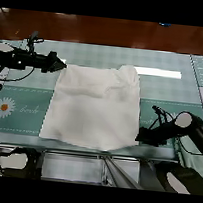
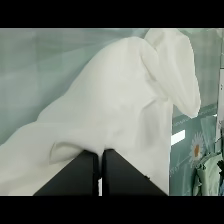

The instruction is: Fold the shirts.

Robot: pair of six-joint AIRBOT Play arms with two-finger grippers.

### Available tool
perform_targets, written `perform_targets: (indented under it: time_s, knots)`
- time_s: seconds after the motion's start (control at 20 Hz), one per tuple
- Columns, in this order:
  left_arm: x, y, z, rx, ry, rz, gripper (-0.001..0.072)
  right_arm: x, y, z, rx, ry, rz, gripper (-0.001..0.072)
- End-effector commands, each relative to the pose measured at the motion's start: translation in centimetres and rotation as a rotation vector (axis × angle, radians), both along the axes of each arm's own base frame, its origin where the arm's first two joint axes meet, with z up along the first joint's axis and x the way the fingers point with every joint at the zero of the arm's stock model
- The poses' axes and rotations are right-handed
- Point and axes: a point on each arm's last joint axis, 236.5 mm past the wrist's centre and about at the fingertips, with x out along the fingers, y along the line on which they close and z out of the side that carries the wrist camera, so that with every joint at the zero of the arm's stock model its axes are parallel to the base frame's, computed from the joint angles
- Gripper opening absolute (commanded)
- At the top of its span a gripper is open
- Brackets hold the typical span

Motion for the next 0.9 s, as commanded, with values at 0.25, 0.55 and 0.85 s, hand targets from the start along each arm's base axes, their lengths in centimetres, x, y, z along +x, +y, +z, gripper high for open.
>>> perform_targets:
  time_s: [0.25, 0.55, 0.85]
  knots:
    - [-0.1, -0.1, 0.0, -0.002, 0.004, -0.005, 0.0022, 2.6, 3.6, -2.4, 0.138, -0.014, -0.032, 0.0262]
    - [-0.7, 0.6, 0.1, -0.003, -0.003, -0.033, 0.0022, 9.7, -2.5, 0.7, 0.032, -0.186, 0.005, 0.0018]
    - [-3.1, -3.2, -0.6, -0.016, 0.028, -0.15, 0.0022, 26.3, -12.3, 8.0, 0.034, -0.443, -0.158, 0.0017]
